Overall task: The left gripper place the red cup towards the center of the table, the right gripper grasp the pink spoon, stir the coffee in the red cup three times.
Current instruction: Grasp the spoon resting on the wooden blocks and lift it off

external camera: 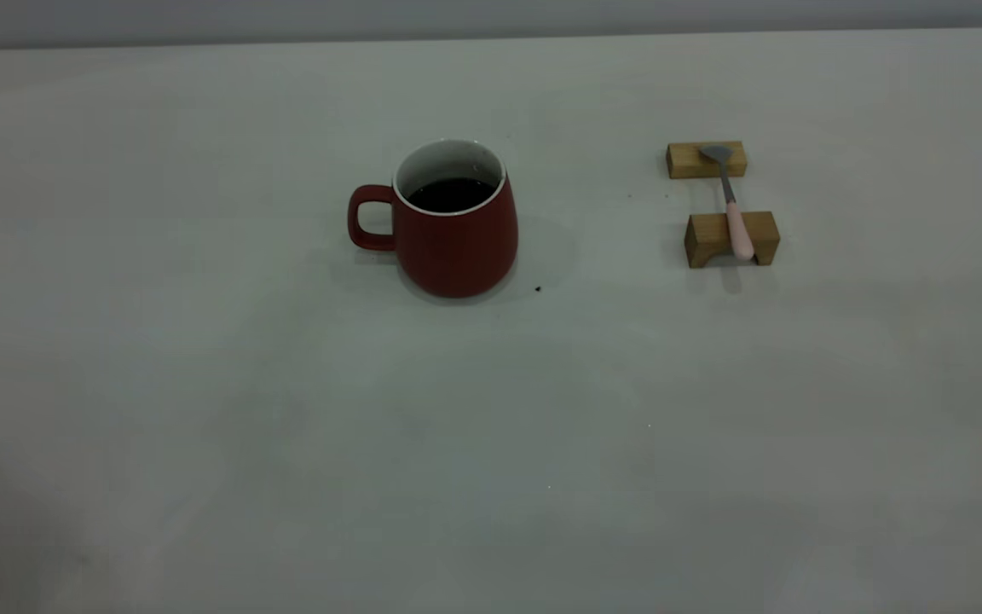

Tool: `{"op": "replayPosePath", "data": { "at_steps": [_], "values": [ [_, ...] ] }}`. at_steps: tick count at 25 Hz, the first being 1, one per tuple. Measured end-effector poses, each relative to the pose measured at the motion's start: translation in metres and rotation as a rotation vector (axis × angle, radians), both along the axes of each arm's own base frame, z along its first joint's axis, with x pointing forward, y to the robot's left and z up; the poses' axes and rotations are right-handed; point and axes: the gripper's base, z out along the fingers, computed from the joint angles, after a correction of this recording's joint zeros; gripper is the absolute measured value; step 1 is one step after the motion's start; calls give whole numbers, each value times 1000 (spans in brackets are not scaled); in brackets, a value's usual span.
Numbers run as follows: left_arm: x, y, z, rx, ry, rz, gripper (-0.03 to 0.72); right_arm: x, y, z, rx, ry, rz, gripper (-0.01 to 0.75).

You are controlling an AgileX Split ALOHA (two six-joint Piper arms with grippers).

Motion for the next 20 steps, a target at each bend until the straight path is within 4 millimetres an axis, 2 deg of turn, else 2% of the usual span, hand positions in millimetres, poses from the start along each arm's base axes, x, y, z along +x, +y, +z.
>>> {"op": "replayPosePath", "data": {
  "at_steps": [3, 5, 7, 9, 13, 20],
  "values": [
    [-49, 23, -32, -25, -54, 111, 287, 0, 0, 0, 0, 0, 0, 506],
    [-74, 29, -53, -33, -103, 152, 287, 0, 0, 0, 0, 0, 0, 506],
    [-96, 32, -68, -46, -176, 174, 287, 0, 0, 0, 0, 0, 0, 506],
    [-109, 33, -82, -54, -224, 190, 287, 0, 0, 0, 0, 0, 0, 506],
    [-122, 34, -99, -63, -288, 200, 287, 0, 0, 0, 0, 0, 0, 506],
    [-125, 34, -114, -68, -316, 201, 287, 0, 0, 0, 0, 0, 0, 506]
  ]
}}
